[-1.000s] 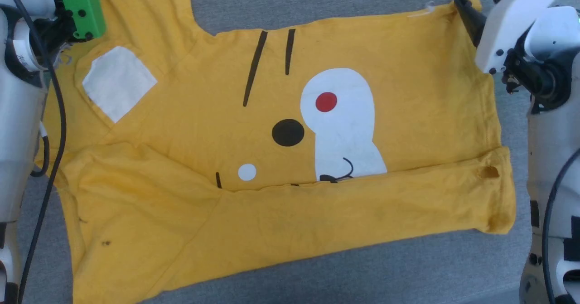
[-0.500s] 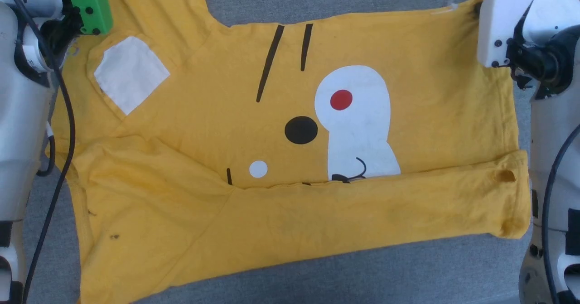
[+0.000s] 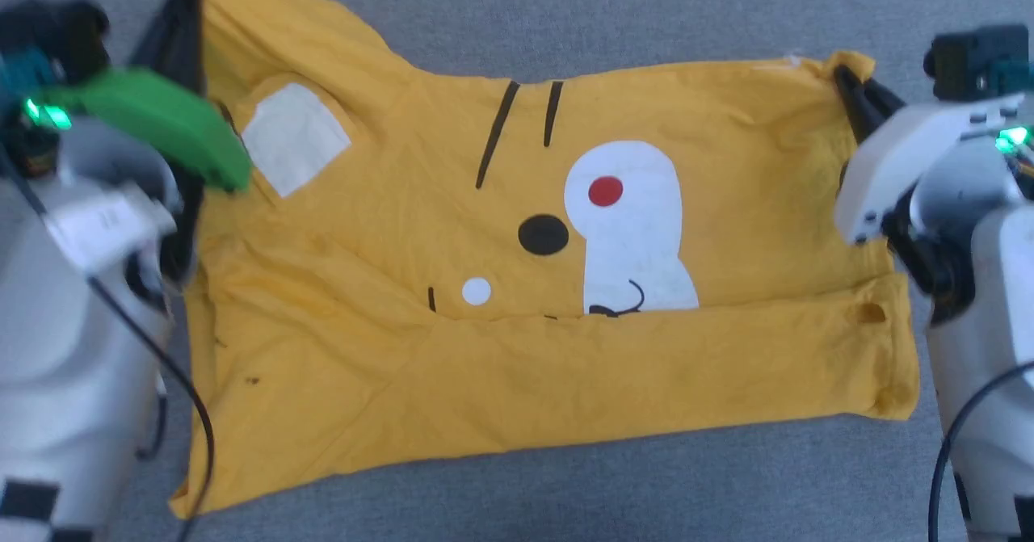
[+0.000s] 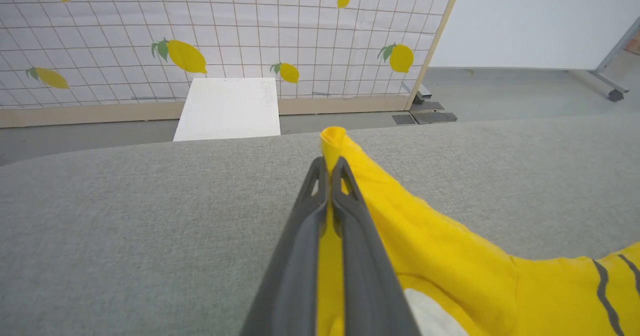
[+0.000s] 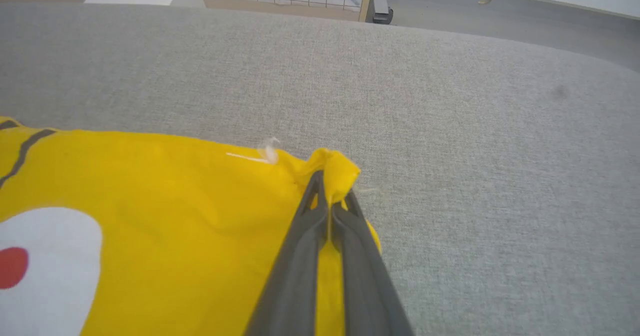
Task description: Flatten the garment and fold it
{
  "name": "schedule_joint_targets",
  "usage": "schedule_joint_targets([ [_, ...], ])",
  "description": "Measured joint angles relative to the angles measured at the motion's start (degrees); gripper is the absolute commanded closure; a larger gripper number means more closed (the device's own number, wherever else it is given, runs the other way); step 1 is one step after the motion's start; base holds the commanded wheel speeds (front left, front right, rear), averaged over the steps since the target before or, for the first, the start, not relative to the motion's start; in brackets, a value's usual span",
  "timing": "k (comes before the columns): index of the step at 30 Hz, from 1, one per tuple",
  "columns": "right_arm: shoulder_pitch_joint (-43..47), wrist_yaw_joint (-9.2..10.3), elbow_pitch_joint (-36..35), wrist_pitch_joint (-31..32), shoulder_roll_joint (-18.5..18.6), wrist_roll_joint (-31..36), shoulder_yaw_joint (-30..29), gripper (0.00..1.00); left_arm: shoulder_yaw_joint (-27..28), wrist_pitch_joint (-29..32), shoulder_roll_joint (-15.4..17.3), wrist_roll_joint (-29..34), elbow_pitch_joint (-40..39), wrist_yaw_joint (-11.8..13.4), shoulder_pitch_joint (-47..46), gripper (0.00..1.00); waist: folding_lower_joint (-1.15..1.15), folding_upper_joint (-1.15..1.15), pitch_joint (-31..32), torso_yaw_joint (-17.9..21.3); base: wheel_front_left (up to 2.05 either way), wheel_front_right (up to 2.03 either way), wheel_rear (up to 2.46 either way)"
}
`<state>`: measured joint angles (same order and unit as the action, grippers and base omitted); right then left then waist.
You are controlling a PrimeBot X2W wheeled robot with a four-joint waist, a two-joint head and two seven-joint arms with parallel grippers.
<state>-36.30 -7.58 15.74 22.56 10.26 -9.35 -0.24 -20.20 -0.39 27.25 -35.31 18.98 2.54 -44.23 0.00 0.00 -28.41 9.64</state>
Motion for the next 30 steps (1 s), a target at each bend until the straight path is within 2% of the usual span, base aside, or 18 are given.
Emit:
schedule_joint_targets([
  [6, 9.3, -0.01, -2.6, -8.8, 3.4, -4.3, 1.8, 1.0, 0.2, -5.2, -0.6, -2.6, -8.9, 0.1, 15.9, 1.0, -0.01, 0.0, 6.4, -1.3, 0.0, 0.0, 0.0],
  [10, 15.7, -0.01, -4.1, -10.0, 4.9, -5.4, -0.1, 1.0, -0.1, -5.2, -0.4, -3.9, -14.7, 1.9, 25.6, 1.0, -0.01, 0.0, 10.4, -2.3, 0.0, 0.0, 0.0],
  [12, 19.1, -0.01, -5.0, -9.0, 5.5, -5.4, -1.2, 1.0, -0.5, -4.1, -0.1, -4.9, -17.4, 3.1, 30.5, 1.0, -0.01, 0.0, 12.4, -2.9, 0.0, 0.0, 0.0],
  [19, 26.4, -0.01, -6.6, -4.9, 7.7, -5.8, -2.2, 1.0, -1.1, -2.2, 0.5, -8.6, -21.9, 5.1, 43.0, 1.0, -0.01, 0.0, 17.1, -5.3, 0.0, 0.0, 0.0],
  [25, 28.3, -0.01, -4.6, -0.5, 8.3, -5.8, -1.7, 1.0, -2.9, -0.4, 0.5, -10.6, -21.2, 5.0, 48.6, 1.0, -0.01, 0.0, 18.2, -7.0, 0.0, 0.0, 0.0],
  [30, 28.3, -0.01, -1.3, 2.9, 7.6, -5.4, -1.6, 1.0, -4.7, 0.8, -0.2, -10.8, -18.1, 3.8, 48.4, 1.0, -0.01, 0.0, 17.5, -7.7, 0.0, 0.0, 0.0],
])
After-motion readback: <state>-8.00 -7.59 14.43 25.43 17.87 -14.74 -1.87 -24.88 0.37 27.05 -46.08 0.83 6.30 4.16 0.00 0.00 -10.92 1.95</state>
